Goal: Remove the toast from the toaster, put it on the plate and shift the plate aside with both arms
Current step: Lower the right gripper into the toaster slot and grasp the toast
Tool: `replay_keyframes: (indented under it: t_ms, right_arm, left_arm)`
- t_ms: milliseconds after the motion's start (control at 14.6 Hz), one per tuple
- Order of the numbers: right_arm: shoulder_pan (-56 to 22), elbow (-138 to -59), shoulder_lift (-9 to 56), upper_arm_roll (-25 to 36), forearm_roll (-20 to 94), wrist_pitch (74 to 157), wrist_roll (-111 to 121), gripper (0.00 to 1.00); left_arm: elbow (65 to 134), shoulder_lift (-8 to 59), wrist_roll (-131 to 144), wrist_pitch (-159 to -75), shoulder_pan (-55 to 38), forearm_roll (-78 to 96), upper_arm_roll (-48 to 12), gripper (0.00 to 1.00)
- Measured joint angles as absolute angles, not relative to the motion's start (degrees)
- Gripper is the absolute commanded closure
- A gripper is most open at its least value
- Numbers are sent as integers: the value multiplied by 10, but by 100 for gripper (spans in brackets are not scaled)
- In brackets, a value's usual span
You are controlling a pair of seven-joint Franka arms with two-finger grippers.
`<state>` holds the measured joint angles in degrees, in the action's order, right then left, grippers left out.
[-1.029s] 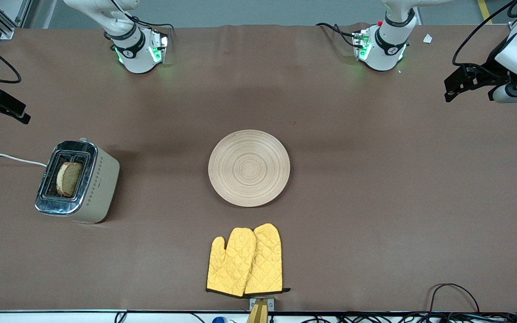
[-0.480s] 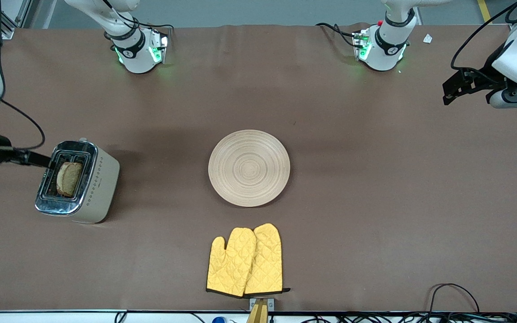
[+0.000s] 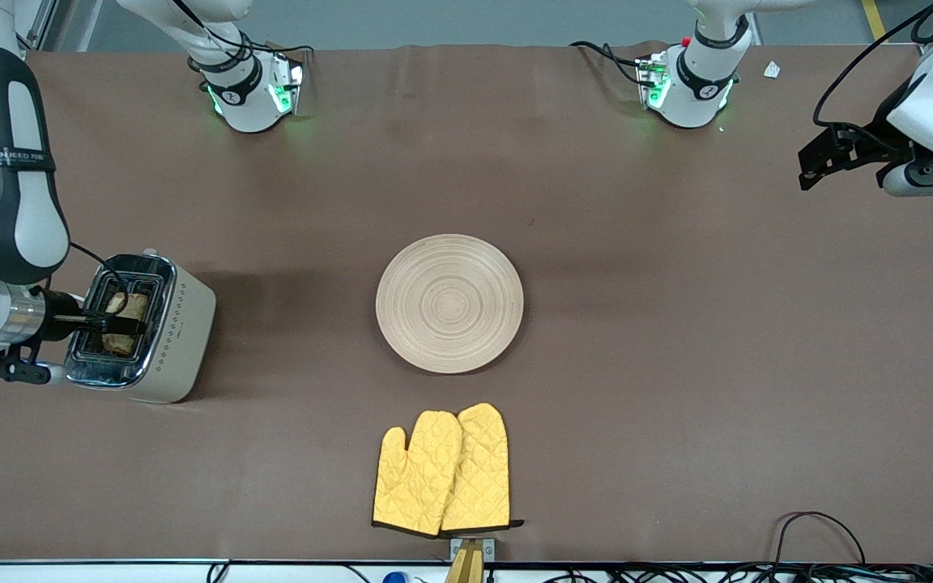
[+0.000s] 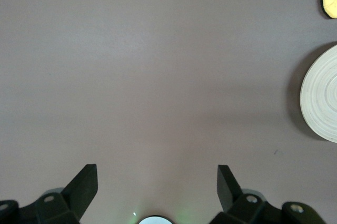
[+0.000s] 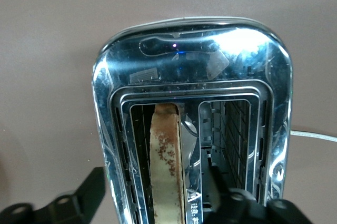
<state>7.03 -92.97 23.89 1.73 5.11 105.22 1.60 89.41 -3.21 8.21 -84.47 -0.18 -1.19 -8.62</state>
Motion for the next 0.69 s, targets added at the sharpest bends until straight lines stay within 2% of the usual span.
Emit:
replay_keyframes:
  t_ms: [137,206,686]
  right_arm:
    - [68,-925,239,16,35,1051,23,86]
    - [66,-924,239,15,31,1050,24,88]
    - [60,-903,235,12,23,1032,27,96]
  left_arm:
    - [894,-32,82,-845,-2,-12,-86,0]
    - [894,-32,82,-845,-2,-12,-86,0]
    - [894,-32,82,-845,-2,-12,-86,0]
